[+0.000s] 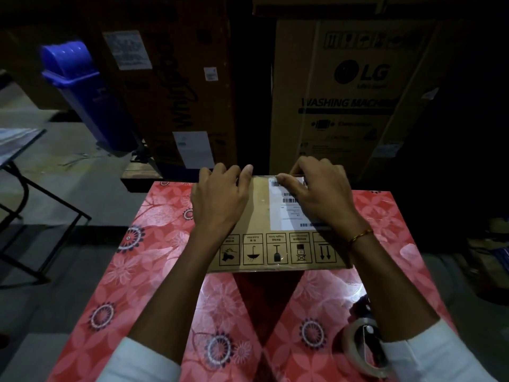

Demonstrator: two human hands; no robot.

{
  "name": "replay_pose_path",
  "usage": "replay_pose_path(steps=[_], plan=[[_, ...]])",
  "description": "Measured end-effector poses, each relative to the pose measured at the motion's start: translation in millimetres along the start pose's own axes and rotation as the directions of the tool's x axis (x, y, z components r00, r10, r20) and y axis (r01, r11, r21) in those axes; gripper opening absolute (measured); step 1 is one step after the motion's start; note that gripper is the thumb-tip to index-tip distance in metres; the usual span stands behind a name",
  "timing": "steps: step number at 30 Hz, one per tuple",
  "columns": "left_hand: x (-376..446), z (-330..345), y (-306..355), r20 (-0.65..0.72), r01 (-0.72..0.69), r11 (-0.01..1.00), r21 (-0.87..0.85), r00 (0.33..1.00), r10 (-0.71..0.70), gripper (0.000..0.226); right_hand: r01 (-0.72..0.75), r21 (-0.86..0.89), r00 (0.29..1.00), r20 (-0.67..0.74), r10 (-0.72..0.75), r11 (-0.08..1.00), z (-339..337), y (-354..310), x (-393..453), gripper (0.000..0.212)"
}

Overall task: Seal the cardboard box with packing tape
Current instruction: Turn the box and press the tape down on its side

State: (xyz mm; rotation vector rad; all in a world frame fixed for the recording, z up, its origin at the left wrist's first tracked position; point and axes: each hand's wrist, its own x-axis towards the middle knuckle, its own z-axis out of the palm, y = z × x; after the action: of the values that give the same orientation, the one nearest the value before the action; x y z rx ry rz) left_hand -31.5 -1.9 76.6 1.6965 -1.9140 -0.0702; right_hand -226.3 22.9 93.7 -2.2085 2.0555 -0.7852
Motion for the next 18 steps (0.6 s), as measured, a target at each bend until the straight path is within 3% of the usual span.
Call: replay_pose_path(steps=[2, 6, 13, 15, 18], plan=[[1, 0, 1, 0.003, 0.003, 1.0, 0.001, 1.0, -0.003, 0.052, 0.05, 0.026, 0.991, 0.12, -0.053, 0.998, -8, 6, 2, 0.039], [1, 1, 1, 0.0, 0.005, 1.0, 0.009, 1.0, -0.005, 0.051, 0.127, 0.057, 0.943, 0.301, -0.138, 0.99, -18, 14, 5, 0.068], [1, 2, -1, 0.008, 0.009, 1.0, 0.014, 1.0, -0.009, 0.051, 0.076, -0.072, 0.997, 0.018, -0.075, 0.995, 4, -13, 8, 0.041], [0, 3, -2, 0.005, 0.009, 1.0, 0.025, 1.0, -0.009, 0.052, 0.089, -0.082, 0.996, 0.019, -0.088, 0.993, 7, -11, 9, 0.039], [-1, 3, -1, -0.001, 0.006, 0.999, 0.037, 1.0, -0.006, 0.052, 0.154, -0.069, 0.979, 0.148, -0.143, 0.986, 3, 1, 11, 0.048]])
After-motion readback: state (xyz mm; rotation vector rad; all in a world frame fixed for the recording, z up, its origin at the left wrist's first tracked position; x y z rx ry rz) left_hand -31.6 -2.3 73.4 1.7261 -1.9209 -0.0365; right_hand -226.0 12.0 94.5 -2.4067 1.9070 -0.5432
